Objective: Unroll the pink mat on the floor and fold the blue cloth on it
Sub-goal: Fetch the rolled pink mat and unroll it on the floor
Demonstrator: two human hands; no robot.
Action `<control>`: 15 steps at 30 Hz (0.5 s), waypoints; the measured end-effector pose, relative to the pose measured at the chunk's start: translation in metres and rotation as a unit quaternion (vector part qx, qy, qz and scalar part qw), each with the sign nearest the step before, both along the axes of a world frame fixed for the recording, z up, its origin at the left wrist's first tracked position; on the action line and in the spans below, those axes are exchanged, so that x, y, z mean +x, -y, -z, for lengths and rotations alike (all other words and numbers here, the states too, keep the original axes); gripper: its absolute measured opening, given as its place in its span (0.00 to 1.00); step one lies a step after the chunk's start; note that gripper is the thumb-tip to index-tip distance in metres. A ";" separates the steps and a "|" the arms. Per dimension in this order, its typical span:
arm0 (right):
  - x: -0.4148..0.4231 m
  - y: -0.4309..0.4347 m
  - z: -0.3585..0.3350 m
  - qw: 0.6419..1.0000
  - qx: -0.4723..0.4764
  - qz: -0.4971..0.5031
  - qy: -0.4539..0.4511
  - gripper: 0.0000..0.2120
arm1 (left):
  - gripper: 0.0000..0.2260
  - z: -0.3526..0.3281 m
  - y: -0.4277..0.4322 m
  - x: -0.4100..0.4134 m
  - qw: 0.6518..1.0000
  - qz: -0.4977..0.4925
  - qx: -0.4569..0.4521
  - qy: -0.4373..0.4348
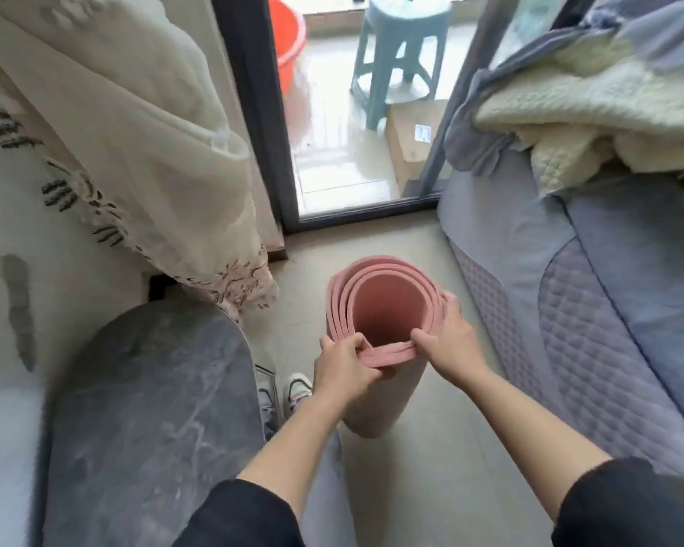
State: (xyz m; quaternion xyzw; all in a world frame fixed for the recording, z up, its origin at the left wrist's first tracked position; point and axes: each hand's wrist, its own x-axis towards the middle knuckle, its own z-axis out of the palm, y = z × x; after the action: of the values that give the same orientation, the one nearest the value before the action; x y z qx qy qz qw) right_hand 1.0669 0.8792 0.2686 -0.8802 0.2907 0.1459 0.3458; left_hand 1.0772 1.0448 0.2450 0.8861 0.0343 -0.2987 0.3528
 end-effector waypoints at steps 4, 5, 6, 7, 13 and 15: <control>-0.119 0.080 -0.020 0.988 0.060 0.140 -0.024 0.35 | 0.19 -0.022 0.069 -0.086 0.996 0.091 0.004 0.019; -0.149 0.100 -0.025 0.982 0.071 0.172 -0.029 0.35 | 0.19 -0.028 0.086 -0.107 0.993 0.115 0.007 0.026; -0.184 0.123 -0.030 0.973 0.087 0.209 -0.035 0.35 | 0.19 -0.035 0.106 -0.130 0.989 0.144 0.007 0.032; -0.214 0.142 -0.035 0.965 0.104 0.239 -0.040 0.34 | 0.19 -0.042 0.123 -0.150 0.985 0.169 0.002 0.034; -0.338 0.216 -0.050 0.914 0.164 0.366 -0.054 0.33 | 0.18 -0.060 0.211 -0.226 0.940 0.340 -0.009 0.035; -0.368 0.237 -0.049 0.888 0.172 0.421 -0.068 0.23 | 0.19 -0.060 0.244 -0.248 0.922 0.386 -0.014 0.033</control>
State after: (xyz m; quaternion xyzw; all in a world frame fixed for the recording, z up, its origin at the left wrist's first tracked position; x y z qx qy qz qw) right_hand 0.6988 0.6418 0.3176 -0.5898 0.6274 0.0940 0.4996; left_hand 0.8289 0.8011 0.3053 0.8350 -0.3265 -0.3826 0.2232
